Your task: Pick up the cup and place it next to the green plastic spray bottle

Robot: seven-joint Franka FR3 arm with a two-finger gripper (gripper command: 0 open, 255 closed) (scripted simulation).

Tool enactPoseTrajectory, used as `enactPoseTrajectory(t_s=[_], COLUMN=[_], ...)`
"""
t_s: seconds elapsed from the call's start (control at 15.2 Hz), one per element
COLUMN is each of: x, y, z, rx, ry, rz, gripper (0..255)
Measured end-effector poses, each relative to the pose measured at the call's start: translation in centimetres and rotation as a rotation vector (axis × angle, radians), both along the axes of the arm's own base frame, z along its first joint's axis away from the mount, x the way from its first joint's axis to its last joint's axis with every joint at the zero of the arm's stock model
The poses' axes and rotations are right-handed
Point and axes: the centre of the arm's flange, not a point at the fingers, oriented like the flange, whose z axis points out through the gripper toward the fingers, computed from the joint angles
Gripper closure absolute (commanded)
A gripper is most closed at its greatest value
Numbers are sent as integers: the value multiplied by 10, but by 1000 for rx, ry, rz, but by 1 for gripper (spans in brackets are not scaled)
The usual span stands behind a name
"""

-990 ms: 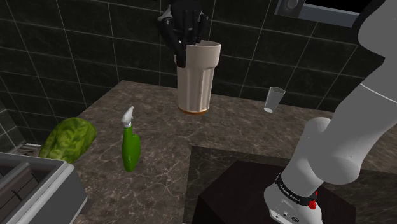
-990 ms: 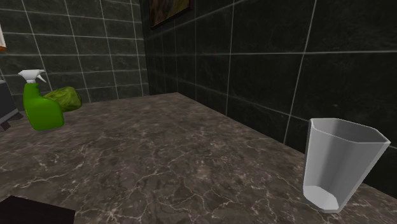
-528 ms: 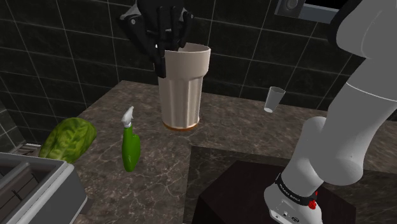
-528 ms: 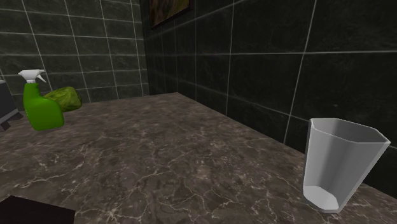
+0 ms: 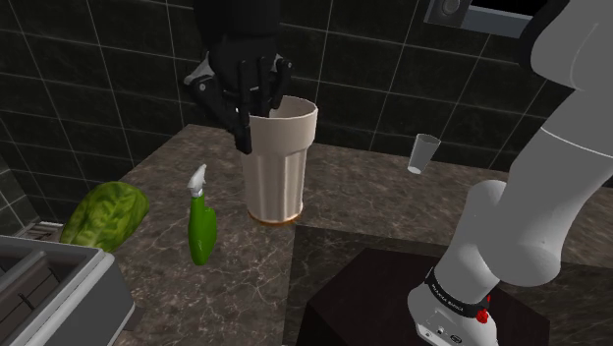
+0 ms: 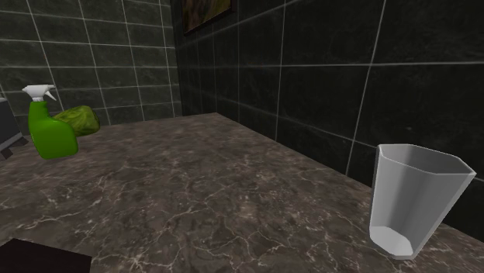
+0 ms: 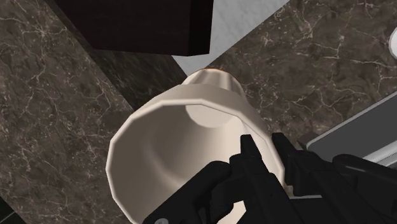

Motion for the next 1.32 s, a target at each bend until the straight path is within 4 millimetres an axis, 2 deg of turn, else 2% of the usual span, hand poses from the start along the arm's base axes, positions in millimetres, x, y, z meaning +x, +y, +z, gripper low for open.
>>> enactPoseTrajectory(t_s=[1.32], x=[1], y=[-1], z=[-106], rx=[0], ry=[0], rz=[0], gripper=[255])
